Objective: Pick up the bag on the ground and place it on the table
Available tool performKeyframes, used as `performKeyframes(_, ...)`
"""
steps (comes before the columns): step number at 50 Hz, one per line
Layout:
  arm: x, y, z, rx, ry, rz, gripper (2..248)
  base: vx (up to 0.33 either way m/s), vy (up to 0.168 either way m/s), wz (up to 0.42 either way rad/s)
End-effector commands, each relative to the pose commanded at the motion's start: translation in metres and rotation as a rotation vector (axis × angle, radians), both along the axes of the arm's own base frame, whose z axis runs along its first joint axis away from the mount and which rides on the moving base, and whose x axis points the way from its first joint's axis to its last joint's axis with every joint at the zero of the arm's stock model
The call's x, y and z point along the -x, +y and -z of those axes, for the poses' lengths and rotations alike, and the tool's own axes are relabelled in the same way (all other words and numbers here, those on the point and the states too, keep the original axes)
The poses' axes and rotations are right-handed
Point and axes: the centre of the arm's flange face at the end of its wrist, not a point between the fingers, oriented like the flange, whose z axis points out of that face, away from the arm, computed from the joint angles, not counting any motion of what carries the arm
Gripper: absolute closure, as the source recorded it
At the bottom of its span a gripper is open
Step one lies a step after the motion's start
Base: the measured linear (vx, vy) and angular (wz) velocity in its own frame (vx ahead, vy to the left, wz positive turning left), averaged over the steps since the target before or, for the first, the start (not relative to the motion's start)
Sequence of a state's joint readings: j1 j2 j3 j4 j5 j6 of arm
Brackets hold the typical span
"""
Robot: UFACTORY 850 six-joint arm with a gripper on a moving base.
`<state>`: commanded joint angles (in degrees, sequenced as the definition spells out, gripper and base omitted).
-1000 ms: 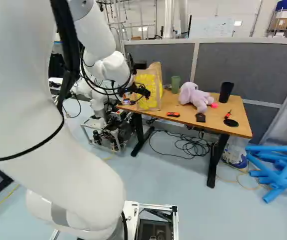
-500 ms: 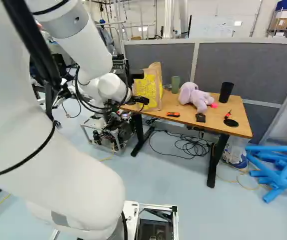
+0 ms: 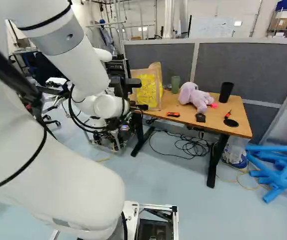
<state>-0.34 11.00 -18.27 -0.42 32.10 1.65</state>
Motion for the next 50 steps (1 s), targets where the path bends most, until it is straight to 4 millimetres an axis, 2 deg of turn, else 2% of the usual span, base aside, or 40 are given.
performKeyframes(26, 0.041, 0.001, 0.023, 0.013, -0.097, -0.007, 3, 0.000, 0.000, 0.000)
performKeyframes(50, 0.065, 0.002, 0.036, 0.020, -0.150, -0.010, 3, 0.000, 0.000, 0.000)
